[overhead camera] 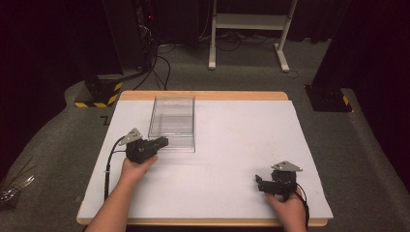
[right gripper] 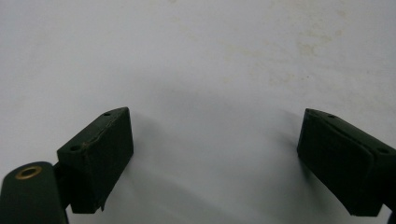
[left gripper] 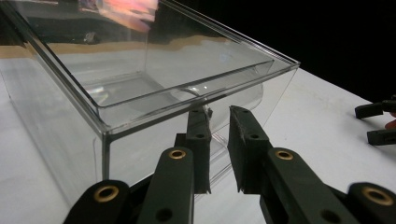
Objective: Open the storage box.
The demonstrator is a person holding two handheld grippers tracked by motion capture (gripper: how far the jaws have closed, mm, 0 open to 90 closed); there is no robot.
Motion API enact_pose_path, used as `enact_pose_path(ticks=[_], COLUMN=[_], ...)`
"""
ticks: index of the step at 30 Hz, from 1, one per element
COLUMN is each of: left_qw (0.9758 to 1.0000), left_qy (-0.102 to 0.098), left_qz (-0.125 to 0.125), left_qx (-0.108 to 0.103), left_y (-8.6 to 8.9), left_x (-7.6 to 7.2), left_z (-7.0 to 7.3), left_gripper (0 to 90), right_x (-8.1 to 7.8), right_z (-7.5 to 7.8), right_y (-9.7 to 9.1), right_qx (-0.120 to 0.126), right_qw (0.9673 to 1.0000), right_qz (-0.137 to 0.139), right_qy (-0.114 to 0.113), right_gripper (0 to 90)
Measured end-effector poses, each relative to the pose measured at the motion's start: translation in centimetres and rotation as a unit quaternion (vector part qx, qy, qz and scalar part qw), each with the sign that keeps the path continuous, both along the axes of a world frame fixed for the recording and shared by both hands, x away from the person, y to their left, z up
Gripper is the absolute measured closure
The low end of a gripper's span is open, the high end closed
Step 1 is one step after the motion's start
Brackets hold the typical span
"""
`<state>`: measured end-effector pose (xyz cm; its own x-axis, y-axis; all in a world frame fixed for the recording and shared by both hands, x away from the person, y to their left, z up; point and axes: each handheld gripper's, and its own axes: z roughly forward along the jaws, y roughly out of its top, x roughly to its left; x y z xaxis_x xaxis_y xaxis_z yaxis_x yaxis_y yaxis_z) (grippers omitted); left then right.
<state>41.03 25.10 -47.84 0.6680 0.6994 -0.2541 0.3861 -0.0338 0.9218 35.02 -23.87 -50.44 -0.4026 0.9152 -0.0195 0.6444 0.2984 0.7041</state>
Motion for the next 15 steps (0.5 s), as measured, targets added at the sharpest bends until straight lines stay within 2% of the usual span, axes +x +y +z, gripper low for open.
enact_pose_path(ticks=[15], left_qw=[0.9999], left_qy=[-0.006], left_qz=[-0.014], left_qx=[-0.004], left_y=[0.3], left_x=[-1.4], left_z=[-0.2], left_gripper=[80.5], right_x=[0.0], right_z=[0.0], right_y=[0.0], right_qx=[0.000], right_qw=[1.0000], right_qz=[0.000], right_qy=[0.000], right_gripper=[10.7])
